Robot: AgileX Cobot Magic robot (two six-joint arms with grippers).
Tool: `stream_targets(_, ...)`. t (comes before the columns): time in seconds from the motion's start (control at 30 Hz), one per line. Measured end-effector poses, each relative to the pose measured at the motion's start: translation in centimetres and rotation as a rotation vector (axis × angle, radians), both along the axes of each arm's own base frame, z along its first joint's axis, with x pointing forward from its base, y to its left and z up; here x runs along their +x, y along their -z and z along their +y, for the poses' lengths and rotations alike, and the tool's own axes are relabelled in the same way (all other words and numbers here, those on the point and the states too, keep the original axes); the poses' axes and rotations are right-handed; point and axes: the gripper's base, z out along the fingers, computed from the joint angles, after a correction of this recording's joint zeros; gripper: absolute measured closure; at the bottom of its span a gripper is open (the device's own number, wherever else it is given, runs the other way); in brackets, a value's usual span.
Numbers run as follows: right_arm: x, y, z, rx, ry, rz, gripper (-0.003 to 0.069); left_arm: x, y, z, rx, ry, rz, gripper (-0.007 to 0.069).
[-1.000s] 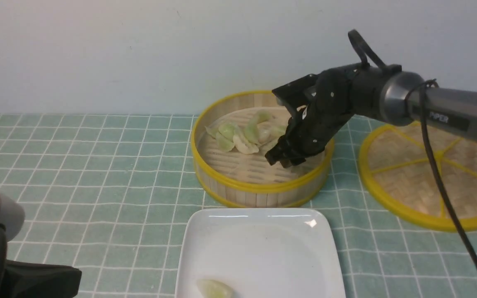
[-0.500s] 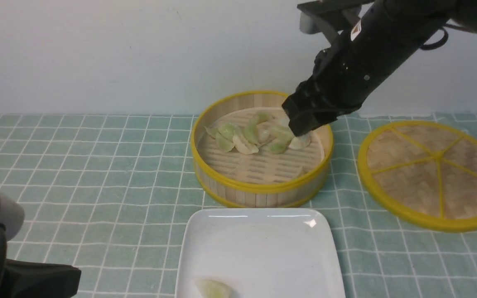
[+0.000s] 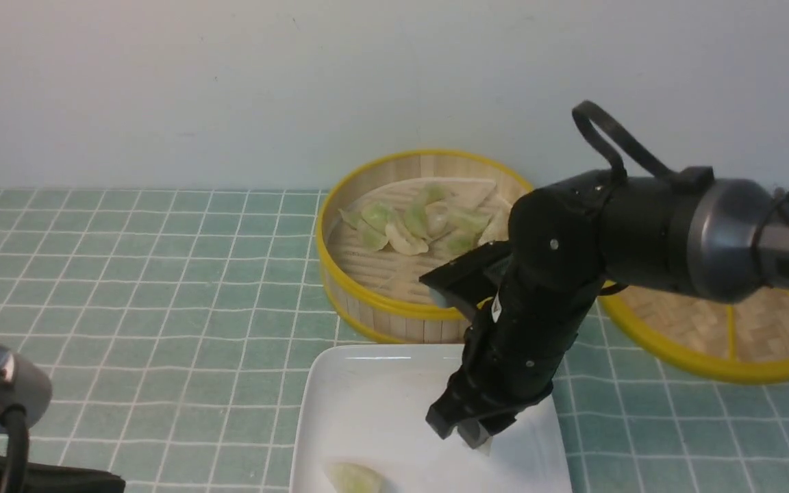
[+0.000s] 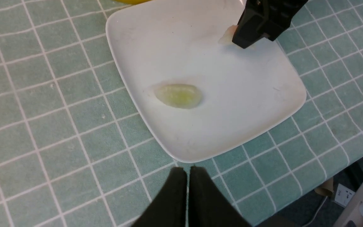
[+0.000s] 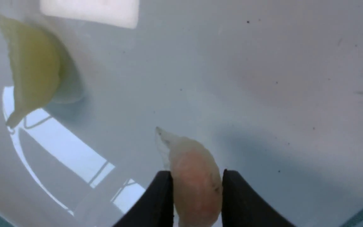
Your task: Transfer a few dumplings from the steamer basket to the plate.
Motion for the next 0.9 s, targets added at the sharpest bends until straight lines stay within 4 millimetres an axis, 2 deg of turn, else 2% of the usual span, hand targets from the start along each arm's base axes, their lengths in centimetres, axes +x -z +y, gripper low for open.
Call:
stream_targets(0.07, 0.1, -0.3, 0.2, 0.011, 0.002, -0.005, 0.0366, 0.0, 0.0, 0.0, 0.0, 0.0, 0.0, 0.0631)
stream_targets(0.1, 0.1, -0.4, 0.2, 0.012, 0.002, -0.007, 0.0366, 0.0, 0.0, 0.0, 0.0, 0.0, 0.0, 0.0631)
stream_targets(0.13, 0.3, -0.9, 0.4, 0.018, -0.001, -0.013, 0.0304, 0.0, 0.0, 0.0, 0.0, 0.0, 0.0, 0.0631)
stream_targets(0.23, 0.3, -2.6, 0.2, -0.012, -0.028, -0.008, 0.0277, 0.0, 0.0, 0.0, 0.001, 0.0, -0.001, 0.0631)
stream_targets(0.33, 0.1, -4.7, -0.5, -0.041, -0.042, -0.05, 0.0337, 0.0, 0.0, 0.0, 0.006, -0.002, -0.004, 0.0631)
stream_targets(0.4, -0.9, -8.9, -2.1, -0.04, -0.023, -0.171, 0.0484, 0.1, 0.0, 0.1, 0.019, -0.005, -0.012, 0.0631)
stream_targets(0.43, -0.8, -8.9, -2.2, -0.045, -0.02, -0.174, 0.0497, 0.1, 0.0, 0.2, 0.02, -0.006, -0.012, 0.0631)
stream_targets(0.47, -1.8, -11.7, -3.5, -0.03, 0.014, -0.255, 0.0588, 0.2, 0.0, 0.2, 0.03, -0.008, -0.019, 0.0631)
stream_targets(0.53, -4.6, -16.4, -6.3, 0.032, 0.092, -0.401, 0.0648, 0.3, 0.1, 0.4, 0.054, -0.015, -0.035, 0.0631)
stream_targets(0.57, -6.0, -18.1, -7.7, 0.074, 0.127, -0.467, 0.0659, 0.3, 0.1, 0.5, 0.062, -0.018, -0.042, 0.0631)
stream_targets(0.6, -6.2, -18.4, -7.9, 0.088, 0.133, -0.486, 0.066, 0.4, 0.0, 0.5, 0.065, -0.019, -0.046, 0.0631)
stream_targets(0.63, -7.5, -19.7, -9.0, 0.13, 0.154, -0.54, 0.0664, 0.4, 0.0, 0.5, 0.069, -0.021, -0.05, 0.0631)
stream_targets(0.67, -9.6, -21.0, -10.9, 0.208, 0.194, -0.639, 0.0671, 0.5, 0.0, 0.6, 0.073, -0.023, -0.058, 0.0631)
stream_targets(0.73, -13.3, -21.8, -13.9, 0.328, 0.227, -0.773, 0.0672, 0.6, -0.1, 0.6, 0.07, -0.027, -0.075, 0.0631)
stream_targets(0.77, -14.0, -21.7, -14.5, 0.342, 0.233, -0.79, 0.0672, 0.6, -0.1, 0.6, 0.069, -0.027, -0.076, 0.0631)
stream_targets(0.8, -16.5, -21.0, -16.5, 0.429, 0.24, -0.883, 0.0672, 0.7, -0.1, 0.6, 0.067, -0.028, -0.085, 0.0631)
stream_targets(0.9, -21.0, -18.5, -19.7, 0.617, 0.236, -1.067, 0.0672, 0.8, -0.3, 0.6, 0.067, -0.033, -0.106, 0.0631)
